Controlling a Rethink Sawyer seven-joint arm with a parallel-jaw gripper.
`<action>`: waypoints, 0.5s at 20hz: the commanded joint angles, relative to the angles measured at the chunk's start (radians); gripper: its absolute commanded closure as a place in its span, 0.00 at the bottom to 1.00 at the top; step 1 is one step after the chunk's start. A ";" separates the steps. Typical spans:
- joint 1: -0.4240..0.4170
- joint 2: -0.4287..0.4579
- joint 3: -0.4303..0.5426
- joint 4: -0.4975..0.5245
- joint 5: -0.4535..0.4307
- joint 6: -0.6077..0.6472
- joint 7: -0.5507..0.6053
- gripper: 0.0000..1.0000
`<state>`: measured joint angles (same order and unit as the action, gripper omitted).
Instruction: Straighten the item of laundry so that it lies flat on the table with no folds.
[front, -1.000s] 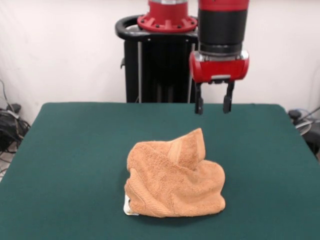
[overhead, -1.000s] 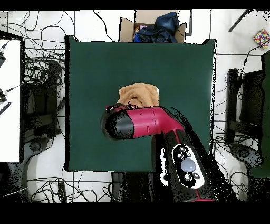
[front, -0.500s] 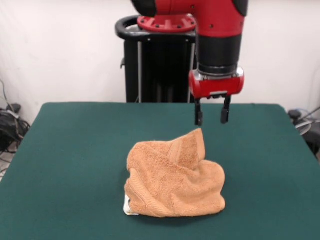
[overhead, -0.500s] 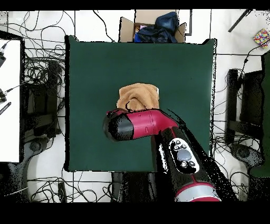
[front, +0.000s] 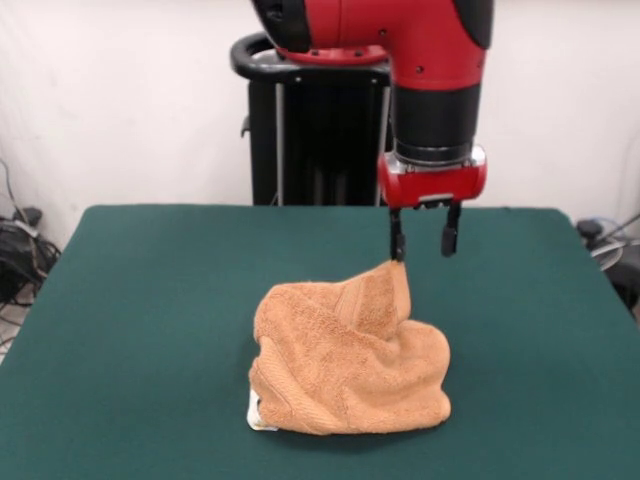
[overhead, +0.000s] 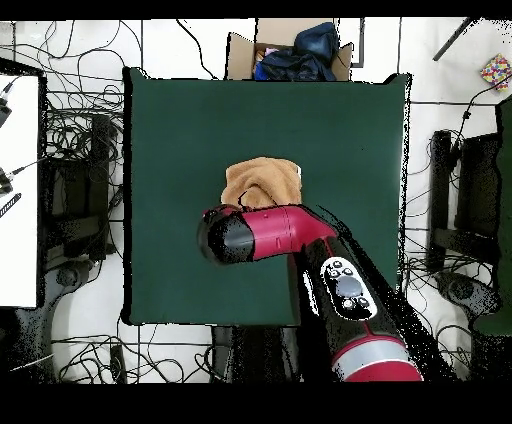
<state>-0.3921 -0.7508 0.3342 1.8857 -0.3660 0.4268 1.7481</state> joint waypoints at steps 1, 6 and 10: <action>-0.008 0.004 0.039 -0.089 -0.041 -0.022 0.003 0.00; 0.000 0.020 0.026 -0.118 -0.050 -0.030 0.010 0.00; -0.009 0.030 0.023 -0.132 -0.061 -0.030 -0.002 0.00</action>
<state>-0.3921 -0.7463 0.3340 1.8216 -0.3662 0.4270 1.7481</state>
